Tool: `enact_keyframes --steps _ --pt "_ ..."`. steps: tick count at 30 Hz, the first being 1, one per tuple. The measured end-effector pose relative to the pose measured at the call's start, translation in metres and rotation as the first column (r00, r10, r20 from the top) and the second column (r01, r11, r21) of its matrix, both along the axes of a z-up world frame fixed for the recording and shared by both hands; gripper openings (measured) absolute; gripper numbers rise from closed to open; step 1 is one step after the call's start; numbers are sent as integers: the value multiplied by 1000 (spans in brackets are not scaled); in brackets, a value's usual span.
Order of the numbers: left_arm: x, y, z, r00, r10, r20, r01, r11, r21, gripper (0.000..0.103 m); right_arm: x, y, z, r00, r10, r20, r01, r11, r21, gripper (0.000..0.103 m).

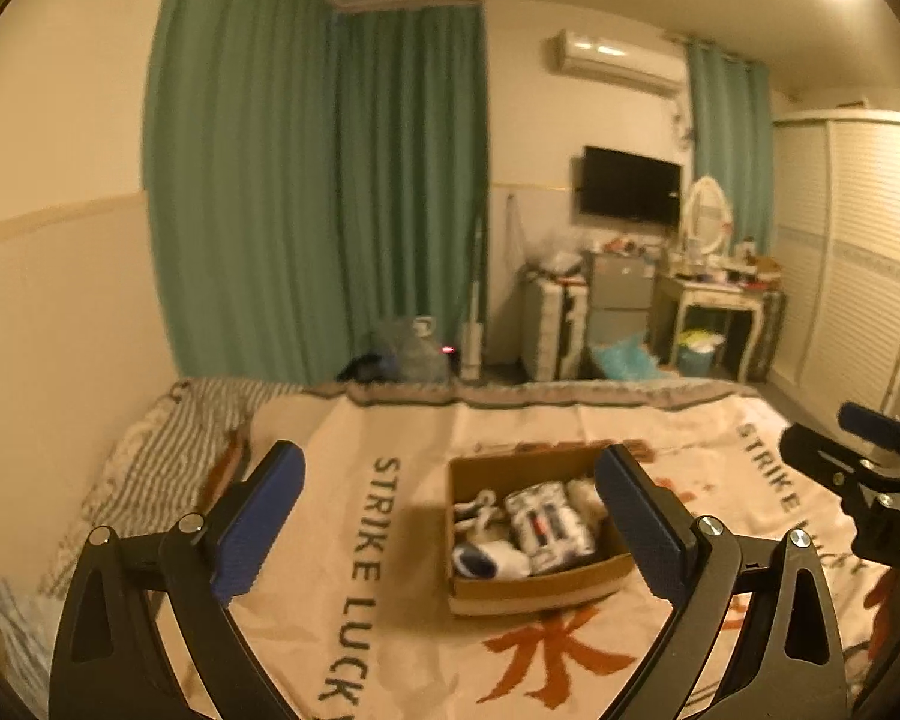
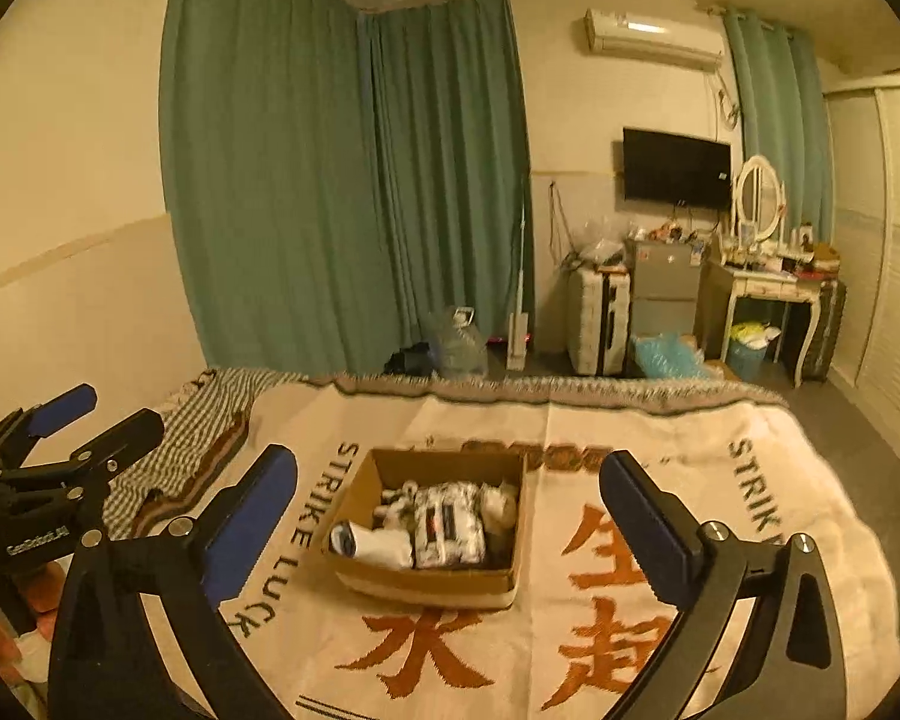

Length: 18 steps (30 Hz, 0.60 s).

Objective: Organize soft objects

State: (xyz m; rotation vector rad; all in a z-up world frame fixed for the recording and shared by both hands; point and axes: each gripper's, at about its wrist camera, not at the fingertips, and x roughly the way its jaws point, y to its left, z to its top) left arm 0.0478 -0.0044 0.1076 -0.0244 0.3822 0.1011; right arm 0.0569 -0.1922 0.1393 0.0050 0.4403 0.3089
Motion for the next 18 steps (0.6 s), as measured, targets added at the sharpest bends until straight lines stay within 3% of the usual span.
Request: enact_keyframes --steps 9,18 --pt "3 1 -39 997 9 -76 -9 1000 5 99 21 -5 -59 994 -29 -101 28 999 -15 101" --pt "2 -2 -41 996 -13 -93 14 1000 6 99 17 -2 -68 994 -37 -107 32 998 -47 101"
